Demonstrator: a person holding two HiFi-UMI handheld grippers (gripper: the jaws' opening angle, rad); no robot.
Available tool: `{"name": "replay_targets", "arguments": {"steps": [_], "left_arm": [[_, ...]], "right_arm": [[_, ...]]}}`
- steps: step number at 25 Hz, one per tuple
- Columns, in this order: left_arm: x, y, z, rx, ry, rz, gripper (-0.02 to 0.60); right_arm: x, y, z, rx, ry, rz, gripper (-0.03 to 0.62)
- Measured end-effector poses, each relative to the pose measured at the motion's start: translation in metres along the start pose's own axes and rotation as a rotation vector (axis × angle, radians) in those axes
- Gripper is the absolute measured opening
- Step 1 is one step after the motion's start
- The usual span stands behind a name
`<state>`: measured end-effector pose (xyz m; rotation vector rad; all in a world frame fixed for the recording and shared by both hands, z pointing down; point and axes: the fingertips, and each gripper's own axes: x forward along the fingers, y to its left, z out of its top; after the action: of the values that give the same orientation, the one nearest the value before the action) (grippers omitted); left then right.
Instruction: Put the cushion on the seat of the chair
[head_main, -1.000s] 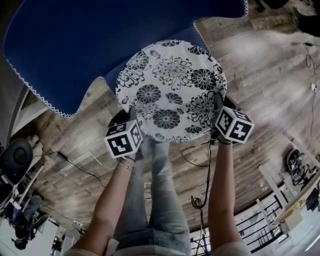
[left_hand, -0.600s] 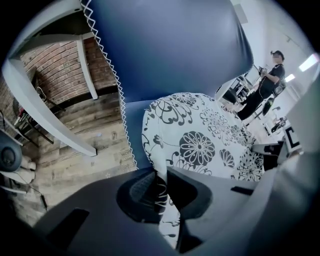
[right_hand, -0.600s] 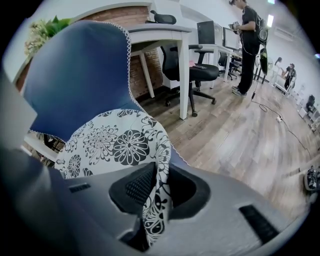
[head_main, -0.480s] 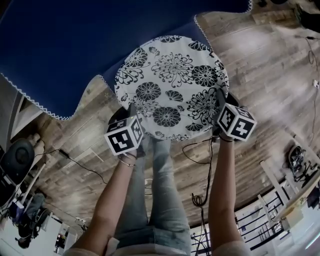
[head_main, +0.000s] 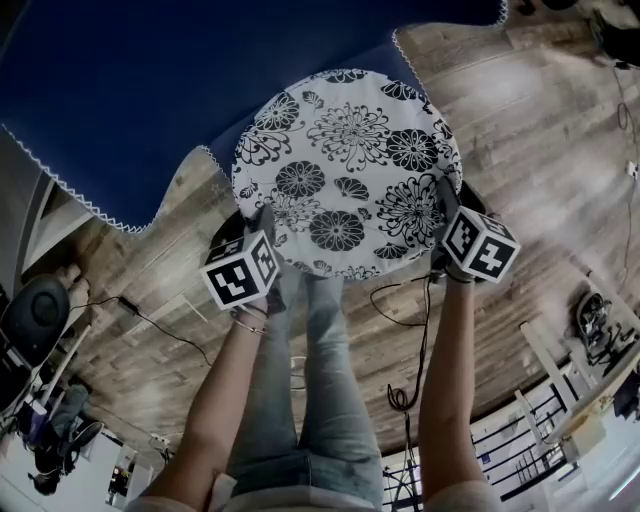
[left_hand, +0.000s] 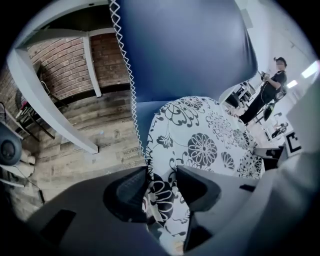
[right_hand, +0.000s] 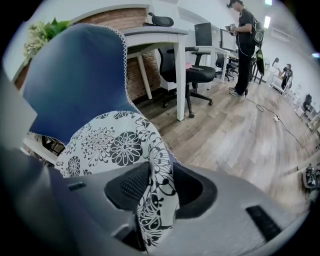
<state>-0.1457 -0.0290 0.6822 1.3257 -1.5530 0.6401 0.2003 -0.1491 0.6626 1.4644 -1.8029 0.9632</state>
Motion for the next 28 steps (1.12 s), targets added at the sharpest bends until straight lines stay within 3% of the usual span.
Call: {"name": "replay_targets", "arguments": {"steps": [9, 17, 28], "left_arm": [[-0.018, 0.011, 0.0, -0.013, -0.014, 0.01, 0.207], [-0.081, -0.005, 0.015, -0.003, -0.089, -0.038, 0.207], [-0.201, -0.071, 0.066, 0.143, -0.233, -0.198, 0.206]], "right_arm": [[-0.025, -0.006, 0.006, 0.018, -0.05, -0.027, 0.188], [-0.084, 0.008, 0.012, 0.039, -0.106, -0.008, 0.192], [-0.203, 0.053, 0.041, 0.121, -0.218, 0.084, 0.192]]}}
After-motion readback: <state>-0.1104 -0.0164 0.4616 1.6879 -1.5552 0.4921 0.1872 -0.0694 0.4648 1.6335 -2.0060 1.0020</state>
